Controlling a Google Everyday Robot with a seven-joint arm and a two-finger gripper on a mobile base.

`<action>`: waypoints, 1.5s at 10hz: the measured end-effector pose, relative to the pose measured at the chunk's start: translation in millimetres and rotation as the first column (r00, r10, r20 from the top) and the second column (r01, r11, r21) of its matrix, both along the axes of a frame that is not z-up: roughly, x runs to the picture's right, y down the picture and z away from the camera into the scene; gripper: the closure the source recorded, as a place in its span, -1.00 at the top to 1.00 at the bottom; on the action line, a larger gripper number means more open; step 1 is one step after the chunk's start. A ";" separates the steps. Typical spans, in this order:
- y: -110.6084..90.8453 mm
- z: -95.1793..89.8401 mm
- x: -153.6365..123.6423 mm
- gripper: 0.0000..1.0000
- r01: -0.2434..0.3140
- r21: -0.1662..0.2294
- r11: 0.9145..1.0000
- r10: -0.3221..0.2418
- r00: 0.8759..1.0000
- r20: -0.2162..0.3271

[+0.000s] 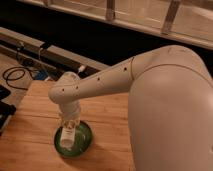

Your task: Place the bottle in the ceramic bowl

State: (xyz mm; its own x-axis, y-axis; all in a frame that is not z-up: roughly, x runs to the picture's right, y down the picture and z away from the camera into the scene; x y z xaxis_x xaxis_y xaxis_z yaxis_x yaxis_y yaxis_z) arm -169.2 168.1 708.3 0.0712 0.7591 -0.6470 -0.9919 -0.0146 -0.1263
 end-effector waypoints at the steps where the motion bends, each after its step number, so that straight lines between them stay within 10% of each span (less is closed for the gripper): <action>1: 0.1 0.0 -0.1 -0.91 0.000 0.000 1.000 0.000 1.000 0.000; 8: -0.1 0.1 0.3 0.48 -0.001 0.000 1.000 0.001 1.000 0.000; 15: -0.1 0.0 0.0 0.60 0.000 0.000 1.000 0.000 1.000 0.000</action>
